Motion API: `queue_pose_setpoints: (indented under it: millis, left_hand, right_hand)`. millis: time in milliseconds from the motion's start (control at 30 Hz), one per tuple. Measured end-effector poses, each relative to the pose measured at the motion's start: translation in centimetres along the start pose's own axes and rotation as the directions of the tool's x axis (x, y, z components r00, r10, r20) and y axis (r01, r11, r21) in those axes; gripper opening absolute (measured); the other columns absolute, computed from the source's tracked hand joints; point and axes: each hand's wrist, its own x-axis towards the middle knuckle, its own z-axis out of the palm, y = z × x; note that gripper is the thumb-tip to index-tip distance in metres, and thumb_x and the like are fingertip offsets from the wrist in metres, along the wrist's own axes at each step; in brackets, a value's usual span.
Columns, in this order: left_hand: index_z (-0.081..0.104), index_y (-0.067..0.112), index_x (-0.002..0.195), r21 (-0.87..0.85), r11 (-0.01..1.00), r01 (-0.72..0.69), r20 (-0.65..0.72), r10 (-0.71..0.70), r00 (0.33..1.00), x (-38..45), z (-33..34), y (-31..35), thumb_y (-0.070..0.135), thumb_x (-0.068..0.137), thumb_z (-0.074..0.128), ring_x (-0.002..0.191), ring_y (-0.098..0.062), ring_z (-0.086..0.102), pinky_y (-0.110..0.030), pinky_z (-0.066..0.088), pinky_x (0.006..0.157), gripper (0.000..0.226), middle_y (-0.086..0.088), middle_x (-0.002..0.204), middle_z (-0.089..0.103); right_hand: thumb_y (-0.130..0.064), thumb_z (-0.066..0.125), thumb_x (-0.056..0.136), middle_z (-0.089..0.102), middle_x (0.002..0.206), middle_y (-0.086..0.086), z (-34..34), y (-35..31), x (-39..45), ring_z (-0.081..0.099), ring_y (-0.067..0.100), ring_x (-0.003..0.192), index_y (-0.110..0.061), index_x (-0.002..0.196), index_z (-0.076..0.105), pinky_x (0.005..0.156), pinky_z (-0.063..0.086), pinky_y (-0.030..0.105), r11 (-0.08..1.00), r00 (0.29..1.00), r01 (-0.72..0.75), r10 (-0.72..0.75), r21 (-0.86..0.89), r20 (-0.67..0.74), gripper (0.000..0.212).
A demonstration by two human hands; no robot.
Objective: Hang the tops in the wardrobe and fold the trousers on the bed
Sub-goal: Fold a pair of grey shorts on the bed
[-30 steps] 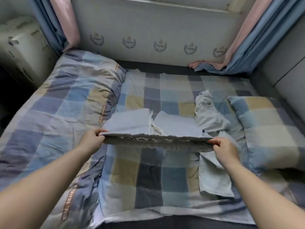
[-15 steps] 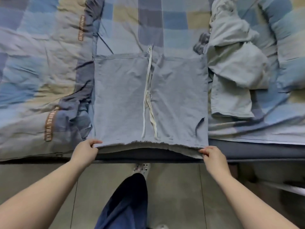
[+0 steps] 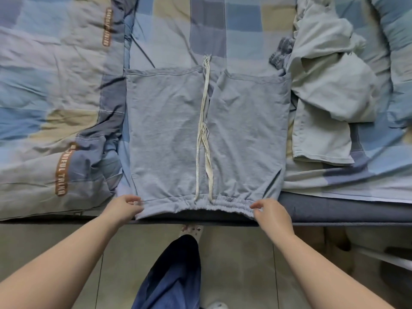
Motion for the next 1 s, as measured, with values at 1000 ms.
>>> queue_pose_setpoints:
  millis: [1000]
  left_hand:
    - [0.066,0.022,0.117,-0.106,0.966,-0.234,-0.206,0.209,0.956,20.8,-9.7,13.2,0.012,0.086,0.065,0.094,-0.006,0.056,-0.017,0.042,0.081,0.033,0.006,0.111,0.062]
  right_hand:
    - [-0.050,0.049,0.091,0.057,0.108,0.008,10.5,-30.9,8.2,0.058,0.030,0.099,-0.016,0.107,0.054,0.068,0.034,0.033,0.862,0.784,0.507,-0.457,-0.009,0.420,0.038]
